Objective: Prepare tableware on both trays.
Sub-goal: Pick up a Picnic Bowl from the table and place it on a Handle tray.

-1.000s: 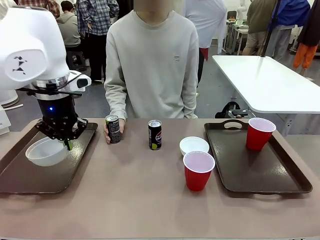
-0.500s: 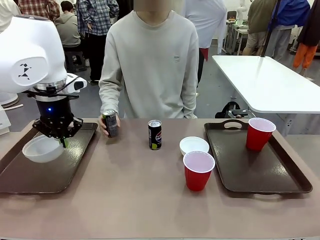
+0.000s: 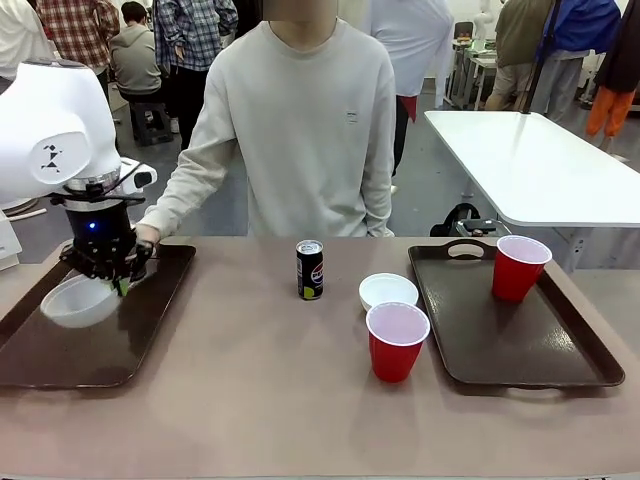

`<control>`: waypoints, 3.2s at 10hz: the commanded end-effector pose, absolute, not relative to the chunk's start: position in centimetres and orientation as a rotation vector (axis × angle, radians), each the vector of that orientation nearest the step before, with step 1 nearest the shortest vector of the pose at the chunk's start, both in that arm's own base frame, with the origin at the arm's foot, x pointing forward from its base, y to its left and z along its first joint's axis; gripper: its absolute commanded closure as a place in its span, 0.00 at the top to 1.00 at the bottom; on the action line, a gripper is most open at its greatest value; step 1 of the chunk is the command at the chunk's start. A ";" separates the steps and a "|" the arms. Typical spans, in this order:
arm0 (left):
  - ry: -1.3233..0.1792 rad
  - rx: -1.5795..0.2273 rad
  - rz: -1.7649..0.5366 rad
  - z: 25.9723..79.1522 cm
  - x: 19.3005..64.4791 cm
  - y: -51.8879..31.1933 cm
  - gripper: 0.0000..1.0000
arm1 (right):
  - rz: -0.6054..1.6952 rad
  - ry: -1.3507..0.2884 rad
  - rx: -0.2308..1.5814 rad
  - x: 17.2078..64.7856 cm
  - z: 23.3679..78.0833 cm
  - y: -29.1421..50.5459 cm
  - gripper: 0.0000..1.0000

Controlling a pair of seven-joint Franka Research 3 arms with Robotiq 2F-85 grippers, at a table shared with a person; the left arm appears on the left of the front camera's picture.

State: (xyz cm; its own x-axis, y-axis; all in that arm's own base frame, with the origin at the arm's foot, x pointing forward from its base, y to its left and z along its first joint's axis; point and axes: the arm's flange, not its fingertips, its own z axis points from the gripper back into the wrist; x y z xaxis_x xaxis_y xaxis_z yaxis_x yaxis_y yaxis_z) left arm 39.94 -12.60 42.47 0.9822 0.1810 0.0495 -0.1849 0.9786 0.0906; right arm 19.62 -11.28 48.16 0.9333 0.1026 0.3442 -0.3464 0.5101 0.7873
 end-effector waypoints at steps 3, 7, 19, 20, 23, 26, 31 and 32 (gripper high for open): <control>0.012 0.147 0.206 44.0 32.6 -12.6 0.04 | 0.266 -0.253 0.987 19.4 47.8 -11.2 1.00; -0.040 0.091 0.186 43.2 35.9 -12.5 0.04 | 0.266 -0.253 0.987 19.4 47.8 -11.2 1.00; 0.038 0.084 0.326 36.2 44.1 -12.6 0.84 | 0.266 -0.253 0.987 19.4 47.8 -11.2 1.00; 0.038 0.076 0.317 36.4 43.7 -12.6 0.28 | 0.266 -0.253 0.987 19.4 47.8 -11.2 1.00; 0.004 0.059 0.180 38.2 41.1 -12.5 1.00 | 0.266 -0.253 0.987 19.4 47.8 -11.2 1.00; -0.059 0.083 0.081 40.0 37.2 -11.6 0.88 | 0.266 -0.253 0.987 19.4 47.8 -11.2 1.00; -0.099 0.085 0.021 41.5 35.5 -11.7 1.00 | 0.266 -0.253 0.987 19.4 47.8 -11.2 1.00; -0.099 0.085 0.021 41.5 35.5 -11.7 1.00 | 0.266 -0.253 0.987 19.4 47.8 -11.2 1.00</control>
State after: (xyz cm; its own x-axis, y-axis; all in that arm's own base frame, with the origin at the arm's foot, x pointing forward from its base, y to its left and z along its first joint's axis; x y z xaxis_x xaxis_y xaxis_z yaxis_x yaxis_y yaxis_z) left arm 35.24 -11.79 42.69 0.9926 -0.0014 0.1217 -0.0089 0.9964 0.0846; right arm 19.61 -11.29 48.17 0.9331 0.1020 0.3449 -0.3467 0.5100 0.7872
